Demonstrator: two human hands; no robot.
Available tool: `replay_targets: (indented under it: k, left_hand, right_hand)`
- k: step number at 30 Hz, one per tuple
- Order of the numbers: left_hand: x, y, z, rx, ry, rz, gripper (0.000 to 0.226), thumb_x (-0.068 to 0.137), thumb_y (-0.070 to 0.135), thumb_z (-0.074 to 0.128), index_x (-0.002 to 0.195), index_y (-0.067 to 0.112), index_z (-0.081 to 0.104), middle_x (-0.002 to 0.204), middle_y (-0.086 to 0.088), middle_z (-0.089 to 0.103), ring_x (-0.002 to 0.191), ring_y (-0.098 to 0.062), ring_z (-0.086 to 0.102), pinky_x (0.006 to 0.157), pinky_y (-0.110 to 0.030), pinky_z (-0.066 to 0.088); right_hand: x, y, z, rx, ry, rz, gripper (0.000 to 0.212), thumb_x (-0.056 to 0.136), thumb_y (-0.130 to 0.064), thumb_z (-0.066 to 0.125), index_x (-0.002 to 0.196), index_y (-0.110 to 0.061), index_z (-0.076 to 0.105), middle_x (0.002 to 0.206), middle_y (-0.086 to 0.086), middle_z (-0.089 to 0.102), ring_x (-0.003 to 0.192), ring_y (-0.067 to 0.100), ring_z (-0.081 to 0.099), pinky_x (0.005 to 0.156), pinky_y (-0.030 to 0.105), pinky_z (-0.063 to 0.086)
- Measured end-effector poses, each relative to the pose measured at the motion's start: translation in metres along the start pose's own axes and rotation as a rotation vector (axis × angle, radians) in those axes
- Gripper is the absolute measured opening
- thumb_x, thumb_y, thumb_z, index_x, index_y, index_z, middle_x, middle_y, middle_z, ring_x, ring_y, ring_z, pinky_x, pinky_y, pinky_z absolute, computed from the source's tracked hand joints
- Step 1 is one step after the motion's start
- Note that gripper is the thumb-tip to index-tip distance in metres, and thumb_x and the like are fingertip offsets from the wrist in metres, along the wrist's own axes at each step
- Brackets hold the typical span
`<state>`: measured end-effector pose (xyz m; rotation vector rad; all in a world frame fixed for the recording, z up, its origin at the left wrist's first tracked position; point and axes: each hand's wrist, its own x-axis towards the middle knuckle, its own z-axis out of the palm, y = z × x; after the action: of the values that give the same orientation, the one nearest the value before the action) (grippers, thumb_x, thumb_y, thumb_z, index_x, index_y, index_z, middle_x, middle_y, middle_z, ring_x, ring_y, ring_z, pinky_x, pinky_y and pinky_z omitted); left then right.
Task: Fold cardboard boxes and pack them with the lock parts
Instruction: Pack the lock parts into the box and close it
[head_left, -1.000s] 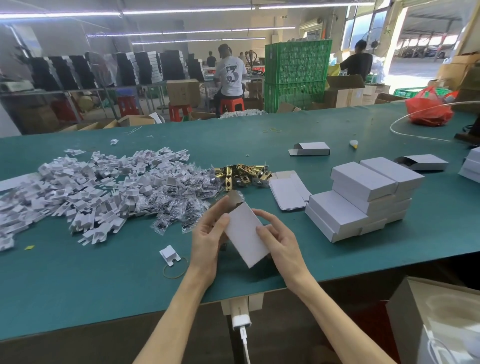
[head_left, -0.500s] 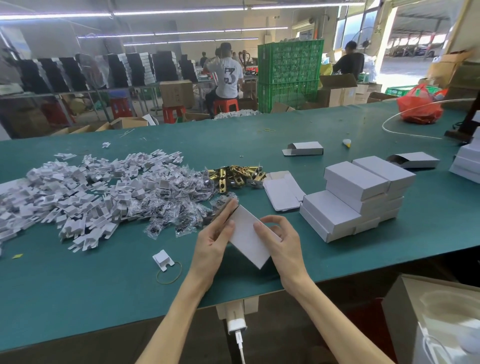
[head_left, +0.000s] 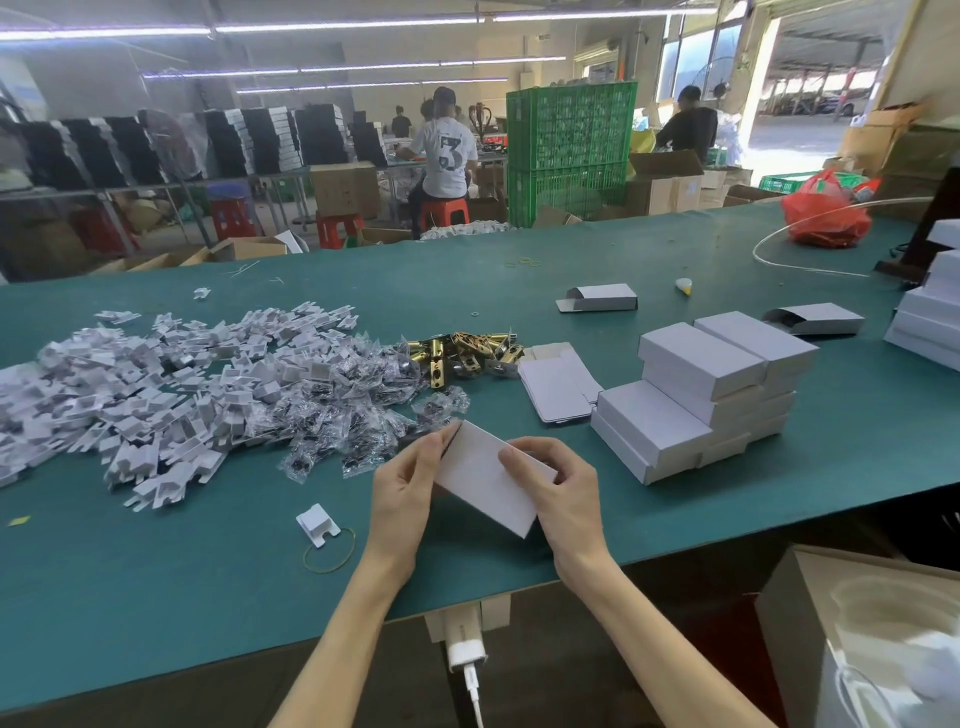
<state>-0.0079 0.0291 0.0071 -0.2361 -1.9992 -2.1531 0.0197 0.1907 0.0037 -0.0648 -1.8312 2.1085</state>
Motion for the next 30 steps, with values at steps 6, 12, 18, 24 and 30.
replay_targets:
  k: [6,12,18,24,30]
  left_hand:
    - [0.0017,-0.0035,-0.0001,-0.002,-0.087,-0.044,0.025,0.096,0.041,0.062,0.114,0.037,0.078,0.121,0.007,0.075,0.114,-0.015,0.066,0.107,-0.063,0.048]
    - [0.0012,-0.0044,-0.0005,0.002,-0.084,-0.053,0.024,0.096,0.041,0.064,0.115,0.041,0.078,0.122,0.008,0.075,0.111,-0.011,0.067,0.103,-0.052,0.053]
    - [0.0012,-0.0034,-0.0016,-0.014,-0.044,-0.069,0.026,0.091,0.044,0.067,0.114,0.039,0.078,0.119,0.007,0.076,0.104,-0.010,0.067,0.094,-0.041,0.052]
    - [0.0004,-0.0003,-0.0017,-0.119,-0.029,-0.150,0.019,0.084,0.038,0.074,0.100,0.038,0.084,0.113,0.000,0.079,0.096,-0.012,0.067,0.090,-0.042,0.054]
    - [0.0011,-0.0018,-0.0015,-0.112,0.009,-0.161,0.018,0.085,0.038,0.074,0.099,0.034,0.085,0.107,0.000,0.080,0.093,-0.013,0.065,0.086,-0.040,0.053]
  right_hand:
    - [0.0030,0.0006,-0.0025,0.048,0.095,0.018,0.033,0.071,-0.049,0.083,0.096,-0.028,0.074,0.092,-0.014,0.072,0.082,0.005,0.065,0.065,0.023,0.055]
    - [0.0031,0.0016,-0.0030,0.077,0.064,0.011,0.025,0.074,-0.044,0.083,0.088,-0.025,0.076,0.090,-0.008,0.072,0.076,0.003,0.062,0.060,0.020,0.051]
    - [0.0022,0.0017,-0.0030,0.055,0.036,-0.005,0.020,0.077,-0.046,0.081,0.088,-0.030,0.075,0.091,-0.012,0.071,0.077,0.001,0.061,0.063,0.017,0.051]
    - [0.0022,0.0020,-0.0044,0.041,0.042,0.012,0.019,0.080,-0.048,0.079,0.089,-0.032,0.075,0.093,-0.011,0.071,0.084,0.013,0.061,0.067,0.026,0.051]
    - [0.0014,0.0018,-0.0053,0.033,0.020,0.018,0.025,0.079,-0.048,0.080,0.093,-0.028,0.075,0.095,-0.010,0.070,0.082,0.009,0.061,0.064,0.023,0.051]
